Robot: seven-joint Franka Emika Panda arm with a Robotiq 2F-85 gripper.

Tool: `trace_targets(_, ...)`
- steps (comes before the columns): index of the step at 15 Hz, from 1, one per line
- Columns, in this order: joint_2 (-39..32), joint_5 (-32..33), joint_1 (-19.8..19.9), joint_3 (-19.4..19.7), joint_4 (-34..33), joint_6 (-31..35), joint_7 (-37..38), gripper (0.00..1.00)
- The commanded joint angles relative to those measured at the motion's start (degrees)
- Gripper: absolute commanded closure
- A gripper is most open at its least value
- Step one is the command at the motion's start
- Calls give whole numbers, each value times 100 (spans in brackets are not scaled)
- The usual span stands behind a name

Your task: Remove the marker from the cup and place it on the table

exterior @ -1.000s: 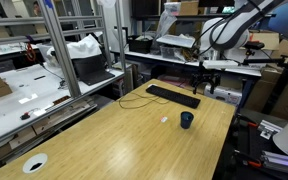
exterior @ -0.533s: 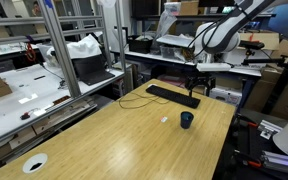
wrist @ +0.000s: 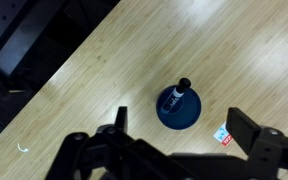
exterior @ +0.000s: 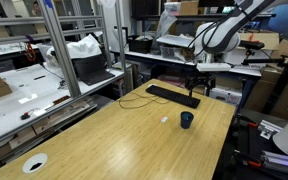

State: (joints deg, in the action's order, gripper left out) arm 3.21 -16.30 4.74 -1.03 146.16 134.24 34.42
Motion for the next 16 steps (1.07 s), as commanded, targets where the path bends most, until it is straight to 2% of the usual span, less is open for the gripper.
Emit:
trace_targets(1,-116,-165,-69,132,-170,-206,-75,0)
trace_targets(10,-1107,-1100,104,500,-936,-651,-1421,0)
trace_targets(16,-1816,-1287,162,526,-1509,-1100,-1735,0)
